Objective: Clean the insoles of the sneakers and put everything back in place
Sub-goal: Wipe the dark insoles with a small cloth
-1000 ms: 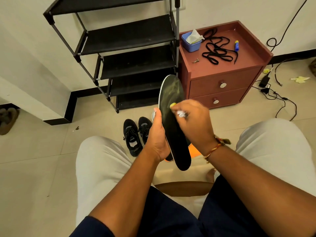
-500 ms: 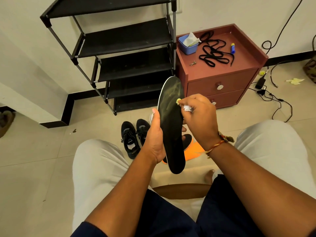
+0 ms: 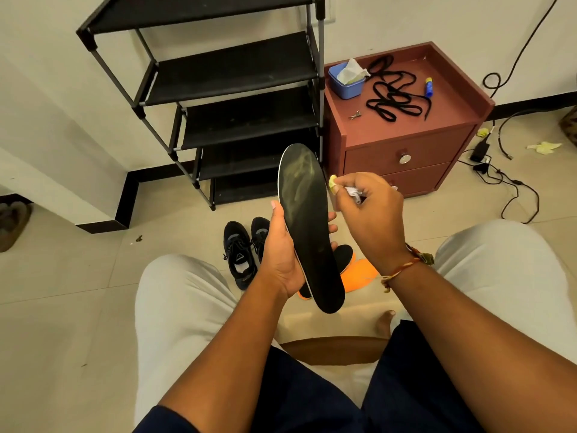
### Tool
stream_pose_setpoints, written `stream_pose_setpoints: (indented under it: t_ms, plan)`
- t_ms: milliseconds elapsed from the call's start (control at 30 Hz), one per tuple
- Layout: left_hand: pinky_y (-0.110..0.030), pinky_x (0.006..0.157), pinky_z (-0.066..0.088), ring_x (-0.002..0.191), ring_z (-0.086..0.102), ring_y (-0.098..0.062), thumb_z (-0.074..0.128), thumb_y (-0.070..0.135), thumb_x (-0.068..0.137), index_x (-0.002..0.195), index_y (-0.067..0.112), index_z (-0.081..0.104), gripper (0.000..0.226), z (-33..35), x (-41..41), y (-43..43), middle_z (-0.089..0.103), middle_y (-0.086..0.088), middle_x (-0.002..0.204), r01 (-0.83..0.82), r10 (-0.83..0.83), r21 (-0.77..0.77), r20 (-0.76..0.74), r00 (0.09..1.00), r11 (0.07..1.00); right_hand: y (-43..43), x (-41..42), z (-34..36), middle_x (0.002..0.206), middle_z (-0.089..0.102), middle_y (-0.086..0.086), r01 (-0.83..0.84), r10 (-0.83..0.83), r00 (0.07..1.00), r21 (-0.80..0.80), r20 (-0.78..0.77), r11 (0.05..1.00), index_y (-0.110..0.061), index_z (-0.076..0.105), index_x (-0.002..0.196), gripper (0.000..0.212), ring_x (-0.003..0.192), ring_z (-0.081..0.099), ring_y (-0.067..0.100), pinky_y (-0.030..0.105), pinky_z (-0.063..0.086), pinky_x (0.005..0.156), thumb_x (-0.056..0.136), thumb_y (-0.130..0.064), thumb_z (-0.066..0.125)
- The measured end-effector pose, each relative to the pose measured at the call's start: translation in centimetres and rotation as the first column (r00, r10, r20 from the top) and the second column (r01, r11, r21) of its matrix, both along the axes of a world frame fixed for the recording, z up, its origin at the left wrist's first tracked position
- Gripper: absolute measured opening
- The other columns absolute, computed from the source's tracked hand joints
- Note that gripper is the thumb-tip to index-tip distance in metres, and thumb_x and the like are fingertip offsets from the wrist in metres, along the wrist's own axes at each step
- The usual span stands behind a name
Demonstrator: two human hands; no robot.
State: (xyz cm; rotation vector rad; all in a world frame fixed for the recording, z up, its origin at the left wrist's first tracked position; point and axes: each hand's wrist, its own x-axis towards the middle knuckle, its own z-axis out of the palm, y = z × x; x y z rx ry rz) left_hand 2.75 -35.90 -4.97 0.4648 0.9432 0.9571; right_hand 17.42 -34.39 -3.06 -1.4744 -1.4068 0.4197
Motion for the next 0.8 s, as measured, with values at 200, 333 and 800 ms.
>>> stream_pose_setpoints:
  t_ms: [200,333,800]
  plan:
    - [-0.049,0.107,0.047,0.125,0.061,-0.028,0.024,0.065,0.102,0.134,0.020,0.064,0.068,0.3,0.2,-0.3,0.066,-0.012,0.133,0.025,-0.027,0.024,0.086,0.996,0.999,-0.2,-1.3,-0.8,0.100,0.072,0.001,-0.107,0.099,0.984,0.049,0.149,0.993,-0.010,0.075,0.100,0.013,0.094,0.064,0.010,0.016,0.051,0.088,0.094,-0.020,0.068]
    - [-0.048,0.105,0.047,0.122,0.061,-0.030,0.030,0.056,0.103,0.134,0.012,0.062,0.062,0.3,-0.1,-0.3,0.064,-0.016,0.131,0.043,-0.049,0.068,0.080,0.996,0.997,-0.3,-1.5,-1.3,0.101,0.074,0.002,-0.139,0.122,0.967,0.062,0.223,0.988,-0.010,0.075,0.103,0.013,0.096,0.067,0.016,0.033,0.056,0.090,0.093,-0.011,0.068]
    - [-0.049,0.118,0.035,0.128,0.059,-0.034,0.022,0.087,0.086,0.126,0.006,0.068,0.102,0.5,-1.3,0.4,0.063,-0.021,0.134,-0.069,0.072,-0.031,0.081,0.994,0.997,-3.3,-4.9,-1.1,0.102,0.075,-0.002,-0.407,0.382,0.899,0.083,0.214,0.910,-0.013,0.079,0.099,0.018,0.099,0.068,0.010,0.036,0.054,0.092,0.087,-0.005,0.069]
